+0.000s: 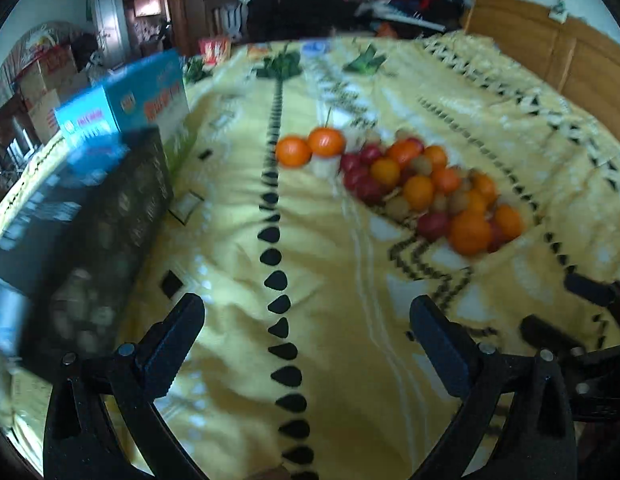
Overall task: Organize fruits
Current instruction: 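Move both tools back toward the fruit pile on the bed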
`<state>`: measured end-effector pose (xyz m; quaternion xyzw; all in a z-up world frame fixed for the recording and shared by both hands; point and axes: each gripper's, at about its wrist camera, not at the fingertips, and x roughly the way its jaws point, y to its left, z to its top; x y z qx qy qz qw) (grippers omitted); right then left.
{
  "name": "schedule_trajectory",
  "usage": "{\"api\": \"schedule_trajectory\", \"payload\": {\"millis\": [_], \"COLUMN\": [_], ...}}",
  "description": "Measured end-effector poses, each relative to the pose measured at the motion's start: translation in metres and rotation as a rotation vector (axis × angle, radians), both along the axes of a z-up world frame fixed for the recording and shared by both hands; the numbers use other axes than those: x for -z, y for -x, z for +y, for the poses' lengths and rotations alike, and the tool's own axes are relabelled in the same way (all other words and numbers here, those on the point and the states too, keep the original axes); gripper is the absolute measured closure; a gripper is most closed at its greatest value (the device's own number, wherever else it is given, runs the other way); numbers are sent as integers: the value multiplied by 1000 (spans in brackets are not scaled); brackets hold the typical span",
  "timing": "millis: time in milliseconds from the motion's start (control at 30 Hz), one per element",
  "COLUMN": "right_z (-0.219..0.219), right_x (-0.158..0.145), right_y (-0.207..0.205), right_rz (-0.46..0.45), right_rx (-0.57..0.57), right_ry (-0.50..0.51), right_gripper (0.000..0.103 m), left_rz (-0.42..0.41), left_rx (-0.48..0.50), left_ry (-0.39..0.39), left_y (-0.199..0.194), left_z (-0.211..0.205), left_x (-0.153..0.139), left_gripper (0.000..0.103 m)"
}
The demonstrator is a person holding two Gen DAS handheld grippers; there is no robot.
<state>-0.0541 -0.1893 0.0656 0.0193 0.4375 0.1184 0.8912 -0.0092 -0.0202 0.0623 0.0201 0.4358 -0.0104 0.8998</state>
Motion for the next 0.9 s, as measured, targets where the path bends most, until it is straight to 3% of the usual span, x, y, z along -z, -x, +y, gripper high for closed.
{"api": "schedule_trajectory", "payload": {"millis": [267, 400, 900], "right_z": [-11, -7, -2], "right_x": [38, 50, 55], "right_y": [-40, -42, -46], "right_rz": [65, 83, 99], "right_rx": [5, 12, 33], "right_ry": [17, 34, 66], "right_gripper": [6, 0, 0], "left_rz": [99, 62, 49], "left_rx": [-69, -76, -73], "left_ry": [10, 28, 44], "left_y": [-28, -23, -22], "left_z": [12, 15, 16], "left_x": [59, 62, 64], "left_gripper": [0, 0, 0]}}
